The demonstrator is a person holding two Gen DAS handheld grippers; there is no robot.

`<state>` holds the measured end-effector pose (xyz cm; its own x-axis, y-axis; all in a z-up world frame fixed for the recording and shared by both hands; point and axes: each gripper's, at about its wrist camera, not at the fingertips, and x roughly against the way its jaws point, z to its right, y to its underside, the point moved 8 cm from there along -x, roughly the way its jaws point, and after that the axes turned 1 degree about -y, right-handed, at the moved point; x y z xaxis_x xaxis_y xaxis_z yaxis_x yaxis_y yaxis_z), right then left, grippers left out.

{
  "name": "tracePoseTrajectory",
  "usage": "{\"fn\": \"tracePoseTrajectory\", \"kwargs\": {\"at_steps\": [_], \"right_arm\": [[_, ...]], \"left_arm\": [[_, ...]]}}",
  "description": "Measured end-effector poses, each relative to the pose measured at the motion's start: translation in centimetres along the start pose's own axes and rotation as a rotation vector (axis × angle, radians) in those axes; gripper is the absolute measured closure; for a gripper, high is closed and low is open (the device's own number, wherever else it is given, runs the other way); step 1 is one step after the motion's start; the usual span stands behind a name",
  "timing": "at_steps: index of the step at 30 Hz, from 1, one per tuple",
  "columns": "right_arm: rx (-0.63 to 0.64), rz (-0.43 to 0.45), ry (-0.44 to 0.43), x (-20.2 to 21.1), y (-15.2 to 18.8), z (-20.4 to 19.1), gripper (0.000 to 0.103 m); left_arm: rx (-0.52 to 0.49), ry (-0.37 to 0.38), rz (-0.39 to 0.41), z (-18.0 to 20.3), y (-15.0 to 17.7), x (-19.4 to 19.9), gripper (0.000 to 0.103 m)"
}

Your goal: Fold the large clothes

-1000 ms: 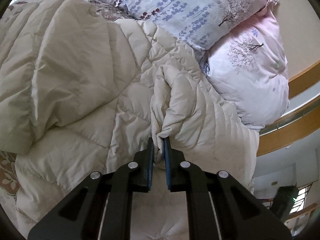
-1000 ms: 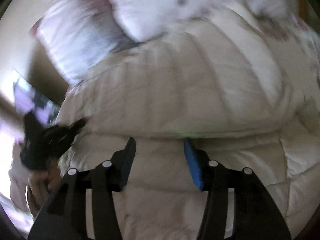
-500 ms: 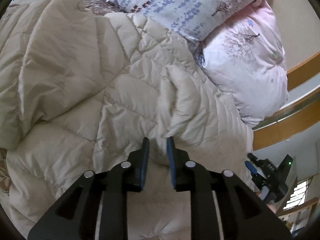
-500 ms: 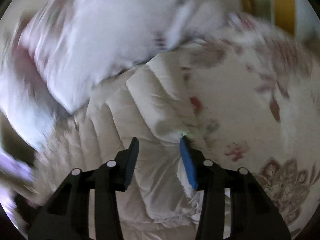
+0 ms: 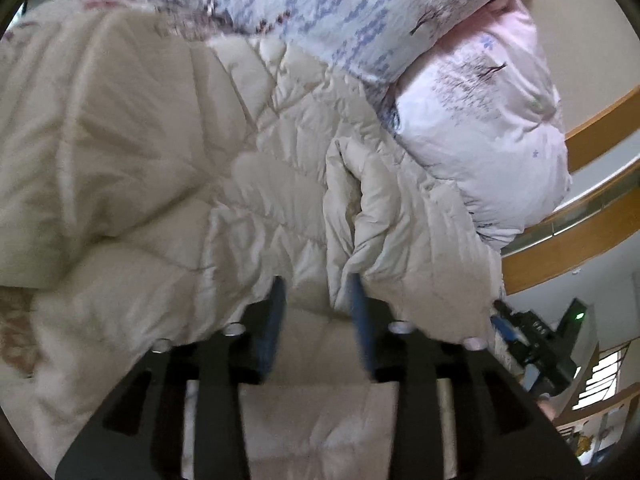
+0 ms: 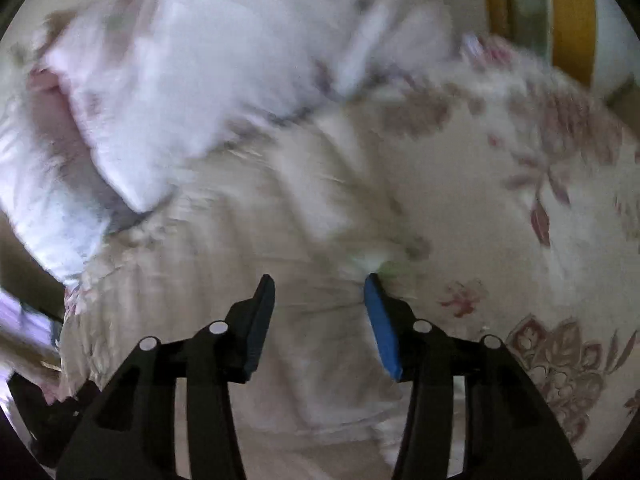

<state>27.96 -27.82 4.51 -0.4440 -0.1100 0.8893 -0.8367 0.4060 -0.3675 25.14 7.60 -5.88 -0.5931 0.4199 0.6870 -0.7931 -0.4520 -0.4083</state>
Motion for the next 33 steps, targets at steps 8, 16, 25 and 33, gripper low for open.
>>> {"fn": "tracePoseTrajectory", "kwargs": {"at_steps": [8, 16, 25, 33], "right_arm": [[0.375, -0.069, -0.167, -1.0, 4.8, -14.8, 0.045], [0.631, -0.161, -0.050, -7.4, 10.5, -22.9, 0.042], [0.485, -0.196, -0.154, -5.0, 9.8, -21.7, 0.032], [0.427, -0.240, -0.217, -3.2, 10.7, -20.5, 0.030]], "left_arm": [[-0.074, -0.047, 0.168, -3.3, -0.2, 8.6, 0.034], [0.043, -0.168, 0.262, -11.6, 0.8, 15.2, 0.033], [0.325, -0.160, 0.336, -19.9, 0.8, 18.5, 0.034], [0.517, -0.061, 0.350, -22.5, 0.5, 17.0, 0.042]]}}
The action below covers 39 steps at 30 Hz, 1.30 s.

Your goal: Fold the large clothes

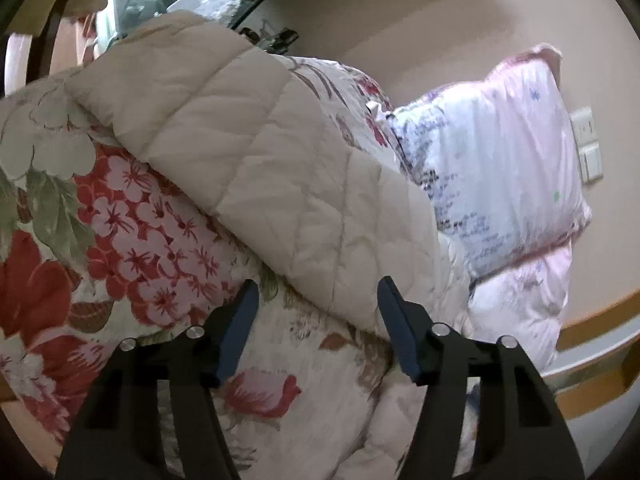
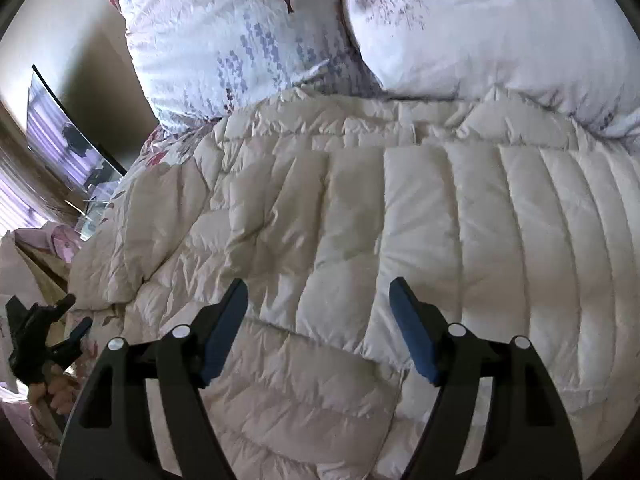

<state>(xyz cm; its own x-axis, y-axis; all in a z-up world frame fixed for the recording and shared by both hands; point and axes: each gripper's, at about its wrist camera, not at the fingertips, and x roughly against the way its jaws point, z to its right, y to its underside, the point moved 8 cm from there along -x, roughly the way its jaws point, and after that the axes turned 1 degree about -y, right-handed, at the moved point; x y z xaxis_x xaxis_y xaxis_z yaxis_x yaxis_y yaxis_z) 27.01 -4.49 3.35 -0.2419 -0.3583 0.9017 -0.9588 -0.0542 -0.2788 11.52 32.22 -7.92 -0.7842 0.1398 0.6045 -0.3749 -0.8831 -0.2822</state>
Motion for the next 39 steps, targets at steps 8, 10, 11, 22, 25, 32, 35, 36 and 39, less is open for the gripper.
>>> {"fn": "tracePoseTrajectory", "kwargs": {"at_steps": [8, 10, 11, 22, 25, 32, 35, 36, 39], "right_arm": [[-0.008, -0.005, -0.029, 0.1, 0.8, 0.2, 0.030], [-0.007, -0.002, -0.031, 0.4, 0.9, 0.4, 0.030], [-0.008, 0.000, -0.033, 0.6, 1.0, 0.5, 0.030], [-0.005, 0.048, -0.021, 3.2, 1.2, 2.5, 0.030], [-0.013, 0.073, -0.012, 4.4, 1.0, 3.4, 0.029], [-0.042, 0.123, 0.029, 6.9, 1.1, 6.2, 0.027], [-0.074, 0.132, 0.041, 7.5, 1.2, 7.8, 0.027], [-0.086, 0.133, 0.046, 7.6, 1.3, 8.3, 0.026], [-0.103, 0.136, 0.057, 7.8, 1.6, 9.4, 0.026]], "left_arm": [[0.162, 0.017, 0.072, -3.4, -2.8, -0.6, 0.067], [0.182, 0.016, 0.077, -3.8, -3.3, -0.6, 0.076], [0.187, 0.007, 0.082, -4.1, -3.6, -0.6, 0.082], [0.022, 0.087, 0.140, 3.7, -5.1, 1.7, 0.097], [-0.057, 0.151, 0.129, 8.2, -4.4, 1.8, 0.097], [-0.286, 0.308, 0.002, 19.7, 2.1, -0.5, 0.097], [-0.367, 0.338, -0.089, 22.9, 6.5, -2.7, 0.097], [-0.390, 0.338, -0.117, 23.5, 7.8, -3.4, 0.097], [-0.447, 0.321, -0.211, 25.1, 12.2, -6.2, 0.097]]}}
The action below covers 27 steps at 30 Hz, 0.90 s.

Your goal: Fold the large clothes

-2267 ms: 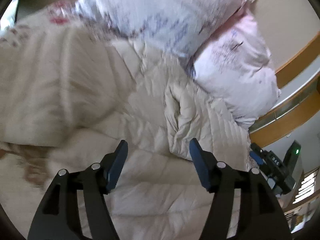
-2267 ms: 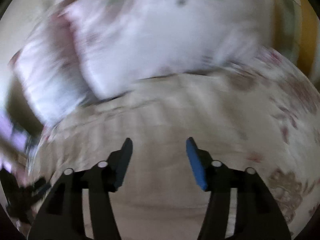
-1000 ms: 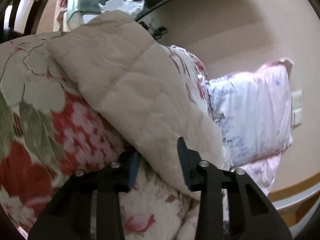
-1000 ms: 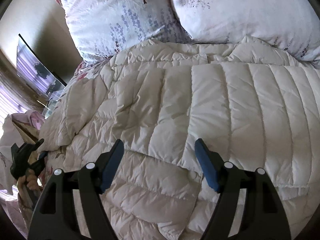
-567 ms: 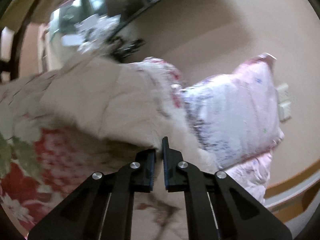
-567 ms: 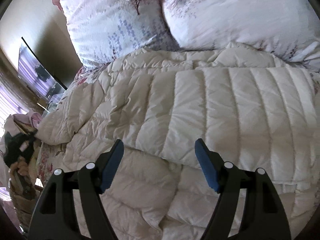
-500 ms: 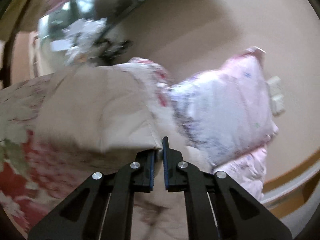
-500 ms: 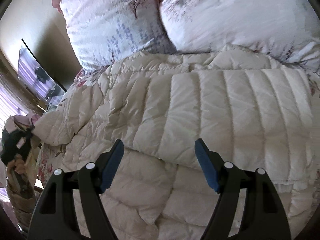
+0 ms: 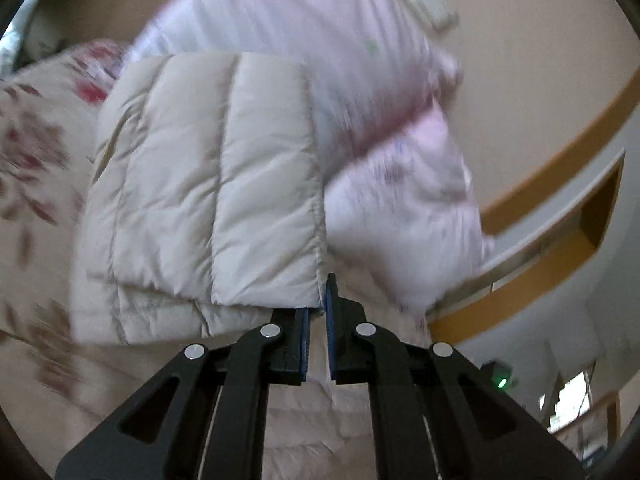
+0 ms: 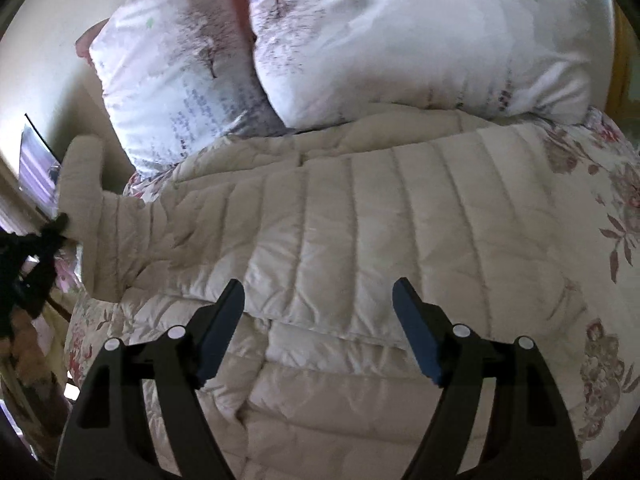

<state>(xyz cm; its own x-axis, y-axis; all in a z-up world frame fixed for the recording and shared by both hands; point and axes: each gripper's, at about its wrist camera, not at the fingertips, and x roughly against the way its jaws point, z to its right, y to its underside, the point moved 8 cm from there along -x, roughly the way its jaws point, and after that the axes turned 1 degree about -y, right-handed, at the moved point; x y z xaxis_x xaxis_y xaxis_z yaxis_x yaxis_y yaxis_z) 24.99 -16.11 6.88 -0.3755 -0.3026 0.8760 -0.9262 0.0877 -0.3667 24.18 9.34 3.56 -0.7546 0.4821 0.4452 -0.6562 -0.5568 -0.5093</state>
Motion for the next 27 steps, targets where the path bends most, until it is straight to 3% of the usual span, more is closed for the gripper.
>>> {"fn": "tracePoseTrajectory", "kwargs": {"at_steps": [6, 7, 8, 9, 10, 11, 15, 19, 23, 27], "right_arm": [[0.012, 0.018, 0.033, 0.5, 0.4, 0.5, 0.027], [0.021, 0.021, 0.036, 0.5, 0.4, 0.4, 0.026], [0.029, 0.025, 0.037, 0.6, 0.4, 0.3, 0.026], [0.041, 0.029, 0.037, 0.7, 0.4, 0.1, 0.026], [0.061, 0.036, 0.033, 0.8, 0.4, -0.3, 0.027], [0.081, 0.044, 0.029, 0.8, 0.3, -0.8, 0.027], [0.183, 0.066, -0.019, 0.6, 0.2, -3.9, 0.027], [0.318, 0.070, -0.049, -0.3, 0.7, -8.3, 0.027], [0.487, 0.095, 0.019, -2.4, 1.5, -12.6, 0.027], [0.633, 0.154, 0.107, -3.7, 1.8, -15.4, 0.027]], "left_arm": [[-0.081, -0.024, -0.226, 2.2, 6.2, -6.9, 0.096], [-0.094, -0.021, -0.258, 2.5, 7.1, -7.5, 0.090], [-0.103, -0.014, -0.285, 2.6, 7.8, -7.7, 0.071], [-0.109, -0.011, -0.288, 2.5, 8.0, -7.5, 0.059], [-0.118, -0.010, -0.277, 2.5, 7.9, -7.1, 0.039], [-0.132, -0.012, -0.255, 2.5, 7.7, -6.4, 0.031], [-0.221, -0.046, -0.143, 1.4, 6.0, -2.1, 0.030], [-0.307, -0.201, -0.051, -1.6, 4.9, 1.7, 0.030], [-0.341, -0.286, -0.066, -4.0, 5.4, 3.1, 0.030], [-0.357, -0.316, -0.088, -5.5, 6.3, 4.1, 0.030]]}}
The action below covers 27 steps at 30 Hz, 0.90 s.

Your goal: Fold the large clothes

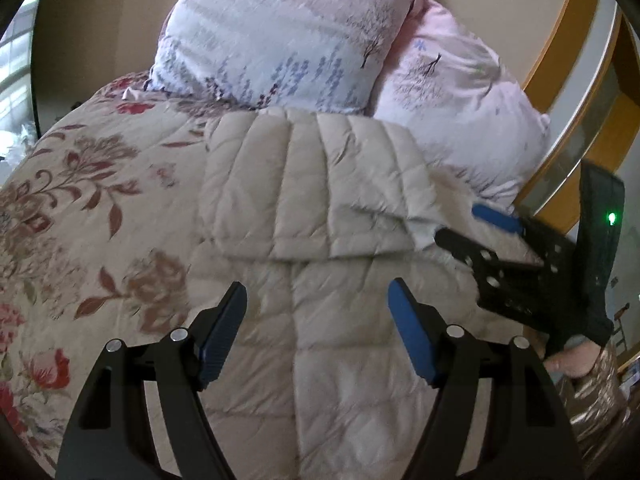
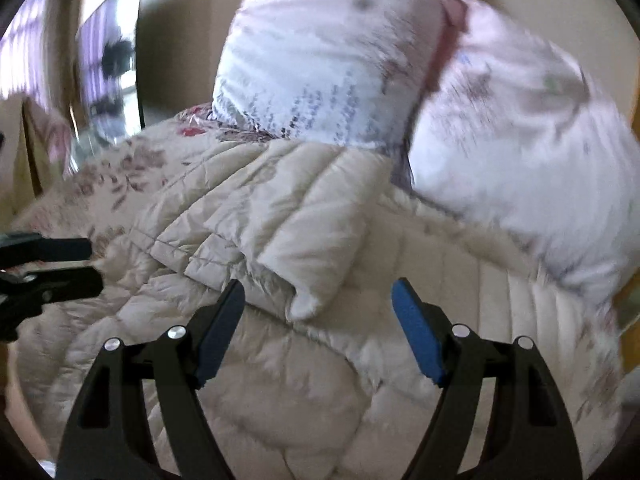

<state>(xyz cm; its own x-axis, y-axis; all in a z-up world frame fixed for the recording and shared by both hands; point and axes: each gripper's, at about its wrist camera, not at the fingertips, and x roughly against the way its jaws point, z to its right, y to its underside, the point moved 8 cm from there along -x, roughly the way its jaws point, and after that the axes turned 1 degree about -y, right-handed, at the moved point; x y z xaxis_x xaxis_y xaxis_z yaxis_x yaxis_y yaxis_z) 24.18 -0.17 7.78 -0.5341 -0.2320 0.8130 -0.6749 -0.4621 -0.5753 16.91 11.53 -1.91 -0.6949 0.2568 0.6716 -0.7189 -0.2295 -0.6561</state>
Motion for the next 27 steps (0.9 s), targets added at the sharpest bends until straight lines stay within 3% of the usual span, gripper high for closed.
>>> {"fn": "tracePoseTrajectory", "kwargs": {"at_steps": [4, 8, 10, 12, 15, 20, 24, 26, 27], "right_arm": [[0.116, 0.036, 0.009, -0.6, -1.2, -2.7, 0.033], [0.143, 0.000, 0.036, -3.1, -1.9, -4.0, 0.041], [0.124, -0.025, 0.072, -4.7, -2.0, -3.6, 0.052], [0.086, -0.057, 0.072, -5.6, -1.7, -3.1, 0.090], [-0.029, -0.042, 0.042, -5.0, -1.7, -1.5, 0.097], [-0.277, 0.062, 0.014, -0.4, -1.6, 3.6, 0.099], [-0.475, 0.098, 0.024, 2.9, 0.6, 8.5, 0.097], [-0.558, 0.067, 0.015, 3.3, 2.6, 10.7, 0.089], [-0.595, 0.047, -0.001, 3.3, 3.6, 11.6, 0.071]], "left_arm": [[-0.014, 0.005, -0.004, -0.5, 1.0, 0.4, 0.030], [-0.009, 0.011, -0.007, -0.8, 1.5, 0.5, 0.030], [-0.004, 0.013, -0.012, -0.9, 1.7, 0.5, 0.030], [-0.003, 0.016, -0.016, -1.0, 1.9, 0.5, 0.030], [-0.002, 0.019, -0.021, -1.2, 2.2, 0.4, 0.030], [-0.003, 0.036, -0.028, -1.0, 2.5, 0.1, 0.030], [-0.020, 0.046, -0.031, -0.4, 2.7, -0.1, 0.030], [-0.031, 0.049, -0.033, -0.2, 2.8, -0.2, 0.029], [-0.038, 0.048, -0.035, 0.0, 2.8, -0.2, 0.029]]}}
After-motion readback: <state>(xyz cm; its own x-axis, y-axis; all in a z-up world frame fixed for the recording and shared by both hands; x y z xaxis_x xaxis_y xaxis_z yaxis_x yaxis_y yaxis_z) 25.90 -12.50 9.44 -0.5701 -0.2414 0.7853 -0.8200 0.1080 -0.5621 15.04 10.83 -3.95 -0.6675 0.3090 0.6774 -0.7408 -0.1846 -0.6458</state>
